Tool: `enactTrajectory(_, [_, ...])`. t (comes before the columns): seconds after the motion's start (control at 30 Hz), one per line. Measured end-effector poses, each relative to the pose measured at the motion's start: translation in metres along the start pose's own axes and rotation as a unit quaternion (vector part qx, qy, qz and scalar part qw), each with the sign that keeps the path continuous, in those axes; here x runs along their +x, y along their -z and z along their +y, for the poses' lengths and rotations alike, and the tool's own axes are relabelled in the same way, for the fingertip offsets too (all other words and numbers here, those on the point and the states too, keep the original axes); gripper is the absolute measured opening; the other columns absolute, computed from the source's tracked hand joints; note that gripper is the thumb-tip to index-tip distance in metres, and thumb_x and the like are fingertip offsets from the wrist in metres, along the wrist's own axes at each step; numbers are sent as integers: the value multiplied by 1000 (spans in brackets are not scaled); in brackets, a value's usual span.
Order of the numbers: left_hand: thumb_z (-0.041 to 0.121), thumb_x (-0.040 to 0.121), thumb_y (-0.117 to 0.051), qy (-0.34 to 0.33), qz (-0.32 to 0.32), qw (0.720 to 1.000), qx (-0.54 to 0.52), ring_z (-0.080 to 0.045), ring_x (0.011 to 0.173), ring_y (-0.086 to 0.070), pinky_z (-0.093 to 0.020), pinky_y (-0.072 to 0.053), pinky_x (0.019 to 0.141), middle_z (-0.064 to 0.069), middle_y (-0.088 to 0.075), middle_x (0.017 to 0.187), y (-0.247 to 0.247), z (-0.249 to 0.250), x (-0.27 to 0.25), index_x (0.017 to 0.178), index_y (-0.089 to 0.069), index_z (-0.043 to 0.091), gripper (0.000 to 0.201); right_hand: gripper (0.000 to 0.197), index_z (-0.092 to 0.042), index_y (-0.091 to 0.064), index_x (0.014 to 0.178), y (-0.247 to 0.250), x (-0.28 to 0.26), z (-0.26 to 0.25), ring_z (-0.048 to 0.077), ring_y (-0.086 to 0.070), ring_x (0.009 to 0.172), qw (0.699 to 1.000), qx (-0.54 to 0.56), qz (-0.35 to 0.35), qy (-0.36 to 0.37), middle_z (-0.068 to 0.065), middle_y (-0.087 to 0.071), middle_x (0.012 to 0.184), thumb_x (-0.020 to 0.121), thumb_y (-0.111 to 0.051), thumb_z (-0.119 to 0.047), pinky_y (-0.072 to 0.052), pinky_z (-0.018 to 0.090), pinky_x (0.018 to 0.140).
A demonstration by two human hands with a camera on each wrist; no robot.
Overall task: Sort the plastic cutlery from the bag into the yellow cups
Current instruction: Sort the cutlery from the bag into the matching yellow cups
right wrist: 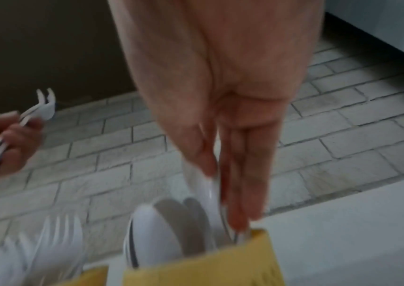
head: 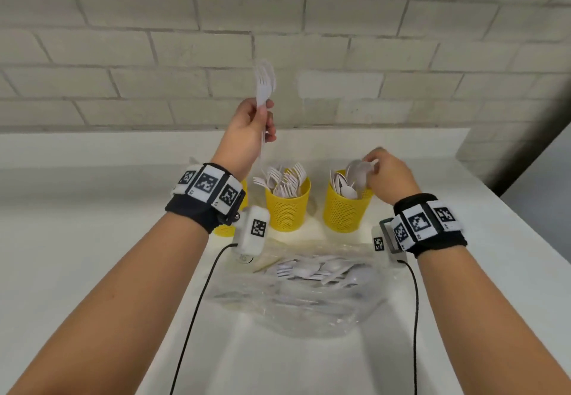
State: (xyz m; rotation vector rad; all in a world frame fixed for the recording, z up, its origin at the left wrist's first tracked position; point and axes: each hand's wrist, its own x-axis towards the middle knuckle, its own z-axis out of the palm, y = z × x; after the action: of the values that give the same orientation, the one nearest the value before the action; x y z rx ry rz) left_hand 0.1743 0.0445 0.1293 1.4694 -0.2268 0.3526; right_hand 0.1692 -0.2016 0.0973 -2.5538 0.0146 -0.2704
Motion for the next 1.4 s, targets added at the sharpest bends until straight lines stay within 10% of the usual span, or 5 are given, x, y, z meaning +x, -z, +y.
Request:
enactTrajectory(0.63, [13,89,-60,61,-89,982,158,-24,83,-67,-36,-52,84,-15,-70,87,-22,-46,7,104,-51,19,18,30,-16,-52,122,2,-4,-7,28,-58,105,982,-55,-180,4,10,-62,117,94,-47,-24,-46,36,90])
enactTrajectory(0.87, [26,98,-38,63,-190,770,605,-33,123,-37,-40,-27,100,-14,-45,130,-28,-51,3,119,-62,12,35,34,-1,-56,114,-6,-7,-12,33,-56,100,964,-144,-223,9,21,-59,113,99,-33,-21,-42,33,82])
enactTrajectory(1.03, [47,89,-33,56,-158,820,547,-26,132,-29,-39,-19,106,-10,-39,140,-27,-23,-13,138,-46,18,58,20,-9,-58,105,13,-17,-22,32,-54,102,974,-114,-194,9,16,-57,108,92,-49,-20,-44,35,84])
enactTrajectory(1.23, [28,88,-62,-69,-205,880,422,-4,63,-50,-25,-40,64,5,-58,69,-38,27,-68,81,-70,12,19,33,-16,-61,121,49,-40,-44,18,-58,95,986,-39,-137,88,4,-64,110,89,-54,-18,-41,25,82])
enactTrajectory(1.4, [27,91,-55,26,-397,746,533,-28,66,-51,-33,-36,59,-17,-57,69,-60,14,-123,73,-65,1,33,15,-14,-72,90,62,-75,-53,19,-67,74,969,-15,-220,114,0,-69,79,85,-58,-12,-47,20,62])
